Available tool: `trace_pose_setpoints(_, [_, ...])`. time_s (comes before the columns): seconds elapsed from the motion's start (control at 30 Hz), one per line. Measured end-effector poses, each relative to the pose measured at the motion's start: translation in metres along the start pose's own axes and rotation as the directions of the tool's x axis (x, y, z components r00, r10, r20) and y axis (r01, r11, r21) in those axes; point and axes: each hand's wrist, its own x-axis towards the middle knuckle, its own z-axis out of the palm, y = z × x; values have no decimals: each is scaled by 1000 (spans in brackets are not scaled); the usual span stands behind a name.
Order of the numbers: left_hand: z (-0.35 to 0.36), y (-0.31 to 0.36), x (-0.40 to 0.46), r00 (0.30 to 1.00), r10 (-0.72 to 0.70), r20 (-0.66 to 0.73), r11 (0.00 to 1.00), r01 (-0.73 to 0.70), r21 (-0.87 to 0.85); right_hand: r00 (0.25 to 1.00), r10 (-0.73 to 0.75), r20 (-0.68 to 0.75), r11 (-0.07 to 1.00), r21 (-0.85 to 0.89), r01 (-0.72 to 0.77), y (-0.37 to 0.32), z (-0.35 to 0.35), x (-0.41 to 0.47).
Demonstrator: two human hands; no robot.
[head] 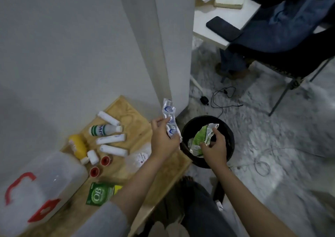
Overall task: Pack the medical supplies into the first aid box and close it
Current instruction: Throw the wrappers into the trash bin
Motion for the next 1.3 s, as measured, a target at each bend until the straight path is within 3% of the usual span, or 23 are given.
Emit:
trace_pose_setpoints(0.17, [80,24,38,943,-135,304,977,76,199,987,155,49,984,-101,-150,53,-17,58])
trace_pose_setpoints(0.3, [129,20,65,804,-284,522,915,64,399,932,317,177,938,-204,-280,73,-24,89])
trace_pose_setpoints(0.43, [149,3,73,666,-502,552,824,176,538,891,388,235,915,-212,-343,77,-36,92])
trace_pose_setpoints(0.57, [147,-5,62,673,-488,556,841,192,505,907,370,200,919,-221,-326,91,-44,77])
trace_pose_setpoints(0.77, [110,4,29,845,-255,470,955,145,258,953,265,148,964,-69,-257,71,-36,41])
trace_pose_setpoints(0.97, [35,3,-17,980,-61,189,998,62,2,986,41,164,998,38,-48,16,-8,-2])
trace_pose_setpoints(1.17, [-62,-25,-75,995,-6,-97,993,-6,-119,937,-230,262,971,120,205,-51,43,-63])
trace_pose_setpoints(1.3, [-128,-54,-128,953,20,-302,990,-61,-127,826,-466,316,885,145,443,-79,90,-122])
